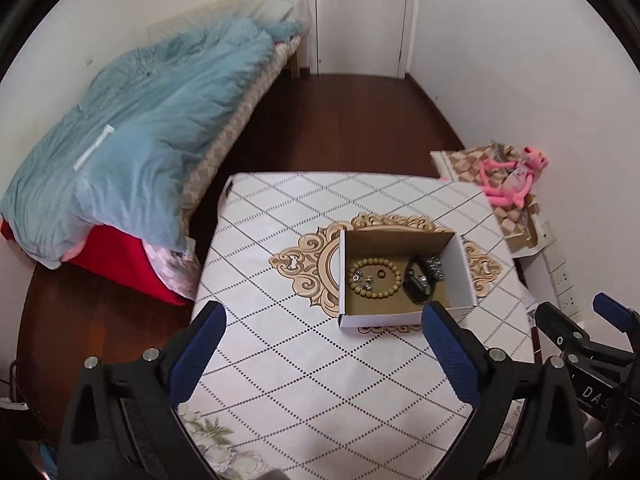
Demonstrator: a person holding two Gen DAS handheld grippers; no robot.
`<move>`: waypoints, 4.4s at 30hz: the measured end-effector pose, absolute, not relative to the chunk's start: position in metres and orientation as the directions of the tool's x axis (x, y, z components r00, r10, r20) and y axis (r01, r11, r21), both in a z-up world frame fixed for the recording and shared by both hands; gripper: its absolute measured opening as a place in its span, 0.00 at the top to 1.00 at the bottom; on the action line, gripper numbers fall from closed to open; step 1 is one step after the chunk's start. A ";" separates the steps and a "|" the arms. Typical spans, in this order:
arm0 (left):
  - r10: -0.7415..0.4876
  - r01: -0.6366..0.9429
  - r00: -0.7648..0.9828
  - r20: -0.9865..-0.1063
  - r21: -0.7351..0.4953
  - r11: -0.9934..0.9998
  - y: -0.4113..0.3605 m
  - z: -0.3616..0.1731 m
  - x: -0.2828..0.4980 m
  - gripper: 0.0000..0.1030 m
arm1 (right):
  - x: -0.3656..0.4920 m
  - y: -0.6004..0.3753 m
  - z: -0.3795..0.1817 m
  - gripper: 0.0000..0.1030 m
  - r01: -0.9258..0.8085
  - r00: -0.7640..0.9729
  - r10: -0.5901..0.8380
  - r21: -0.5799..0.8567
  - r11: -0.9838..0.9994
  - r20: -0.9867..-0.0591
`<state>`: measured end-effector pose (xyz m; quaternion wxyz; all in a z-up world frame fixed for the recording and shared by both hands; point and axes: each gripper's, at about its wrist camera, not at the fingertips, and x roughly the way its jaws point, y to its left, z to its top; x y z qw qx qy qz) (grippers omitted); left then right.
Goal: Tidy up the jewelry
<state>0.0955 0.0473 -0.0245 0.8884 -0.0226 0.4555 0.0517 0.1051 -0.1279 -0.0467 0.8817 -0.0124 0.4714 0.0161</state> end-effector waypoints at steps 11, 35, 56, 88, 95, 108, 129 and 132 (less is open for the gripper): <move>0.059 -0.092 0.673 -0.738 -0.004 0.996 0.040 0.047 0.036 0.03 | 0.032 -0.138 0.041 0.04 -0.028 0.685 0.030 0.015 1.000 -0.728; 0.031 -0.091 0.637 -0.770 -0.036 0.995 0.033 0.062 0.037 0.03 | 0.022 -0.140 0.073 0.00 -0.037 0.697 0.029 0.004 0.999 -0.716; 0.073 -0.108 0.535 -0.842 0.017 0.994 0.033 0.018 0.106 0.03 | 0.114 -0.131 0.015 0.00 -0.039 0.579 -0.008 -0.038 0.999 -0.816; 0.081 -0.113 0.509 -0.857 0.026 0.993 0.035 0.005 0.105 0.03 | 0.114 -0.127 0.001 0.00 -0.056 0.541 -0.013 -0.051 0.997 -0.841; 0.070 -0.109 0.513 -0.855 0.016 0.994 0.035 0.006 0.100 0.03 | 0.113 -0.126 0.003 0.00 -0.057 0.542 -0.013 -0.052 0.997 -0.840; 0.076 -0.113 0.518 -0.852 0.020 0.993 0.036 0.009 0.099 0.03 | 0.112 -0.127 0.003 0.00 -0.063 0.542 -0.009 -0.051 0.997 -0.841; 0.073 -0.109 0.518 -0.852 0.019 0.994 0.037 0.013 0.100 0.03 | 0.112 -0.127 0.006 0.00 -0.081 0.539 -0.007 -0.059 0.995 -0.842; 0.072 -0.110 0.517 -0.853 0.018 0.994 0.037 0.012 0.099 0.03 | 0.112 -0.127 0.006 0.00 -0.082 0.540 -0.005 -0.058 0.995 -0.842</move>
